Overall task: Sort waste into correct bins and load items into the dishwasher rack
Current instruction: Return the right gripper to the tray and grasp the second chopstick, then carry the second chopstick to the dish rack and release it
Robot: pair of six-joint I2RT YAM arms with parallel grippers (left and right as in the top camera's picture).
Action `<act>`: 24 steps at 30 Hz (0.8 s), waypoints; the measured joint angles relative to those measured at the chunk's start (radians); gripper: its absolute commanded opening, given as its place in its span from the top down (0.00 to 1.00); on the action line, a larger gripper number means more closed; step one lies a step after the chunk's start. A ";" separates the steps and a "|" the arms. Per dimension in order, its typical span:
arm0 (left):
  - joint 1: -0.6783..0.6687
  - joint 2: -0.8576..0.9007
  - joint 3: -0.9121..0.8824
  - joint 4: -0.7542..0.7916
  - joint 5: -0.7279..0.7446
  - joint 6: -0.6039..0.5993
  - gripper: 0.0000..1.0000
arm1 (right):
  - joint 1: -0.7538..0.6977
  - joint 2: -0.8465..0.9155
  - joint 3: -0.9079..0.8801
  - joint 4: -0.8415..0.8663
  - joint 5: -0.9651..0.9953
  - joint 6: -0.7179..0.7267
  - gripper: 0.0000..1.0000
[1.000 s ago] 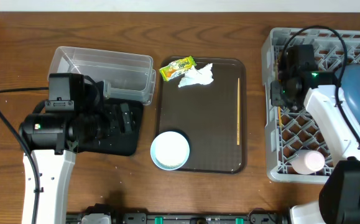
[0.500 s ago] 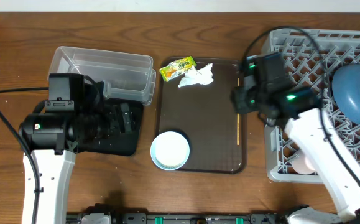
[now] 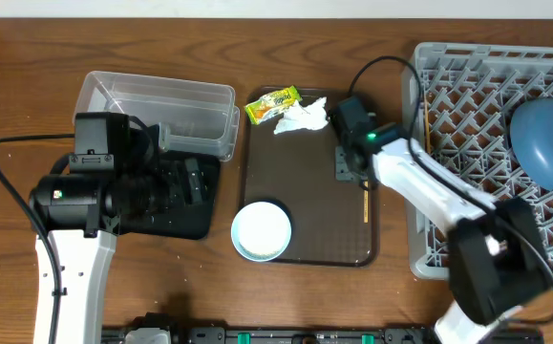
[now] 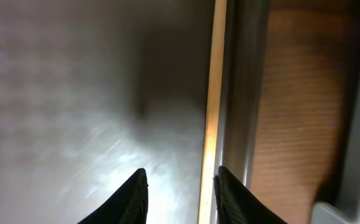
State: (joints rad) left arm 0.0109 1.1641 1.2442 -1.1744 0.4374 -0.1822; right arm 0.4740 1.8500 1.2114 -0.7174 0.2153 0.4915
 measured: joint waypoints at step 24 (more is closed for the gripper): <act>0.000 0.000 0.000 0.000 0.000 0.000 0.10 | -0.026 0.053 0.002 -0.023 -0.053 0.033 0.99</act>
State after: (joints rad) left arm 0.0109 1.1641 1.2442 -1.1748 0.4374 -0.1822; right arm 0.4480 1.9034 1.2133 -0.7403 0.1619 0.5247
